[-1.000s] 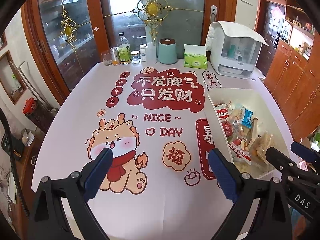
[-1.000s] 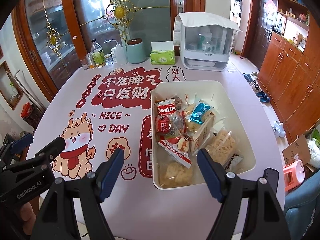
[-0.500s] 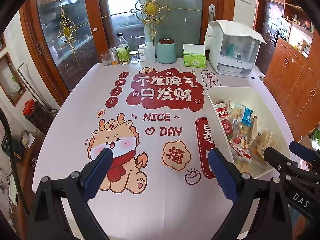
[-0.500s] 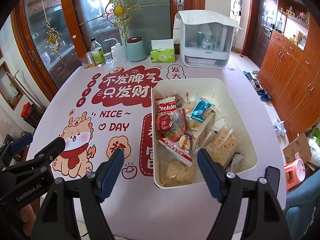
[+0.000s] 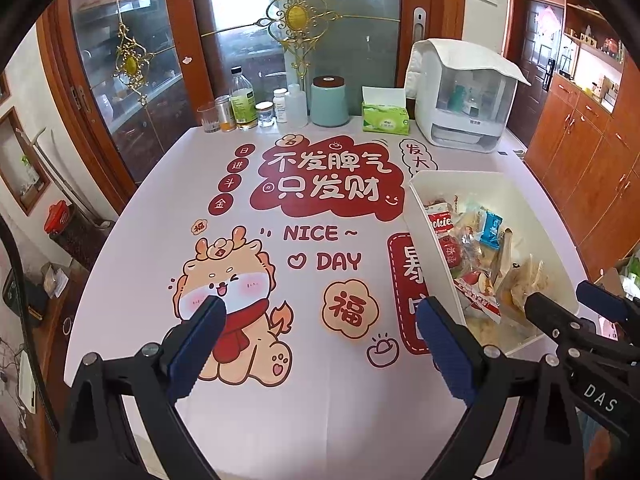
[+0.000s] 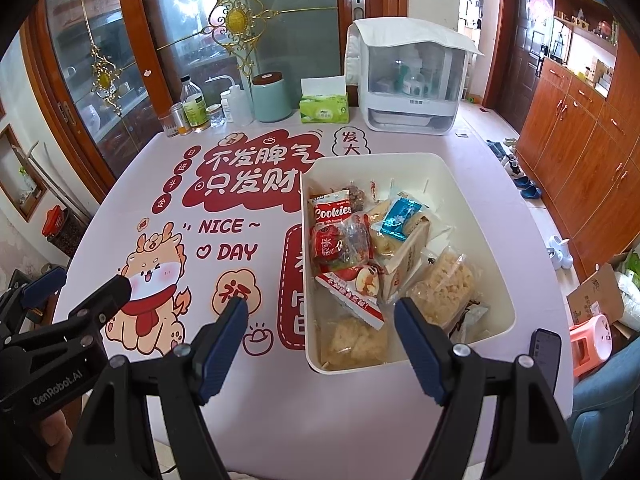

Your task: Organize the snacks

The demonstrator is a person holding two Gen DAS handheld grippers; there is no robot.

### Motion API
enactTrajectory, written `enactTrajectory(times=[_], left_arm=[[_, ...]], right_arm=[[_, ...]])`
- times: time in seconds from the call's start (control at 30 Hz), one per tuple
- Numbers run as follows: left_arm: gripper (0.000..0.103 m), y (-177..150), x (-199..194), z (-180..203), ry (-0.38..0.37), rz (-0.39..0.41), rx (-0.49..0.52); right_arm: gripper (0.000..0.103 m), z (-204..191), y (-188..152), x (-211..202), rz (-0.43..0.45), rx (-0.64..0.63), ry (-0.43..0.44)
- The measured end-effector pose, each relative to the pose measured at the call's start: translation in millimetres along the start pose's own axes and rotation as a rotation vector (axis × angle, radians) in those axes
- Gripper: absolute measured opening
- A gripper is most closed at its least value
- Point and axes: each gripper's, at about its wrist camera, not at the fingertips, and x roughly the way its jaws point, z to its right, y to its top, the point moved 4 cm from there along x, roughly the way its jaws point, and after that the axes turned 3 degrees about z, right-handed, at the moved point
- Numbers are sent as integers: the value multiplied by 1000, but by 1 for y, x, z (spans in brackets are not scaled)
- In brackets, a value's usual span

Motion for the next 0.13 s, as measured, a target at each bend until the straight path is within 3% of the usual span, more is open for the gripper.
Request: enactTrajectory(times=[0.13], left_arm=[[96,-2,-1,0,-8,-2,6]], right_arm=[[76,1,-3,1,-5,4,1]])
